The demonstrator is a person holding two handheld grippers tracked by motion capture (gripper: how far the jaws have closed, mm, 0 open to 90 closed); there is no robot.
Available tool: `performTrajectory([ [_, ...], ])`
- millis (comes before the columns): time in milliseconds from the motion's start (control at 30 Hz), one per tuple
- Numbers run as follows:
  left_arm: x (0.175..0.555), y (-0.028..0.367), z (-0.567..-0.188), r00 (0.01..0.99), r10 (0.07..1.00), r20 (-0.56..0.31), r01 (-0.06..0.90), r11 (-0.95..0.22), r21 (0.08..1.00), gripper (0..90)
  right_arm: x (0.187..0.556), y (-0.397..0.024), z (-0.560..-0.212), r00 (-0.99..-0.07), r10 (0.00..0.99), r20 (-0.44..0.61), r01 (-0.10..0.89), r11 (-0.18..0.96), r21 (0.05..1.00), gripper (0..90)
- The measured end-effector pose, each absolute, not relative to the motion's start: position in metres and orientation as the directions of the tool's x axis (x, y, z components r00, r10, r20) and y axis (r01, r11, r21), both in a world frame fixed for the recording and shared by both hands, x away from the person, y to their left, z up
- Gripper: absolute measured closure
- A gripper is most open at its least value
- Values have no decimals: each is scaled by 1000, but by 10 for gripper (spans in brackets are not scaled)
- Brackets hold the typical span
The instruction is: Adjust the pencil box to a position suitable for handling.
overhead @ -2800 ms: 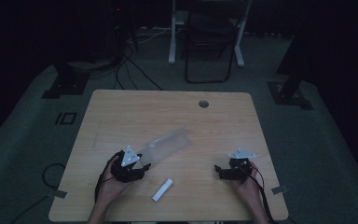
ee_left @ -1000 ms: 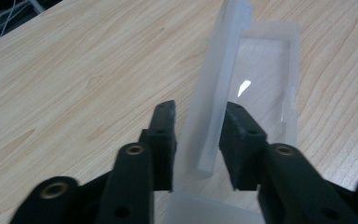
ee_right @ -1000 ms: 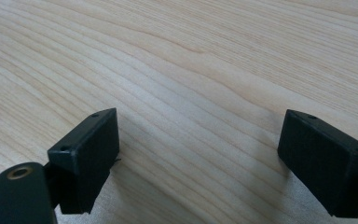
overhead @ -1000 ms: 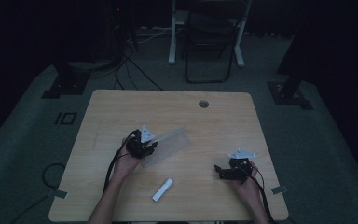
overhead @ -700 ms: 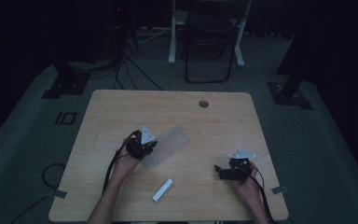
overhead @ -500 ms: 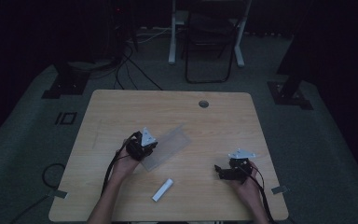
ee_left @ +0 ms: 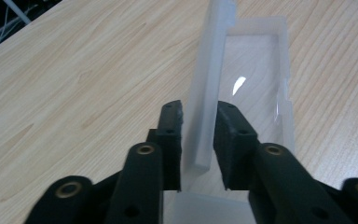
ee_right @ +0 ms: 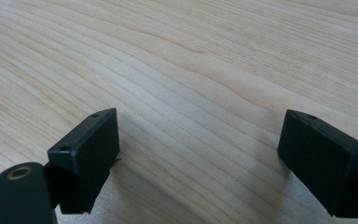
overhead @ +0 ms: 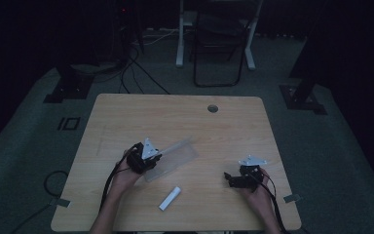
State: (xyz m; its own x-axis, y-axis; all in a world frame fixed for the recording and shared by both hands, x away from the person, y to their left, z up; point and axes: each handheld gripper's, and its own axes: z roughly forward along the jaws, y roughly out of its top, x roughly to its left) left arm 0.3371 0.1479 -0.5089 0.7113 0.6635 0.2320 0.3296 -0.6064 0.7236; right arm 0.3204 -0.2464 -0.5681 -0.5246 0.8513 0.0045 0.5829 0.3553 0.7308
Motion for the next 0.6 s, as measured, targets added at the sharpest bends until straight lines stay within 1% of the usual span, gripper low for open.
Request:
performTrajectory([
  [167, 331, 154, -505, 697, 686, 207, 341, -572, 746, 600, 320, -246, -568, -524, 852, 5, 583, 355, 731, 125],
  [267, 325, 159, -501, 687, 700, 194, 343, -548, 763, 556, 320, -246, -568, -525, 851, 5, 583, 355, 731, 125],
  [467, 307, 171, -493, 652, 739, 173, 344, -491, 800, 512, 320, -246, -568, -525, 851, 4, 582, 356, 731, 125],
  [600, 294, 174, -488, 650, 744, 157, 333, -464, 820, 483, 320, -246, -568, -525, 851, 4, 582, 356, 731, 125],
])
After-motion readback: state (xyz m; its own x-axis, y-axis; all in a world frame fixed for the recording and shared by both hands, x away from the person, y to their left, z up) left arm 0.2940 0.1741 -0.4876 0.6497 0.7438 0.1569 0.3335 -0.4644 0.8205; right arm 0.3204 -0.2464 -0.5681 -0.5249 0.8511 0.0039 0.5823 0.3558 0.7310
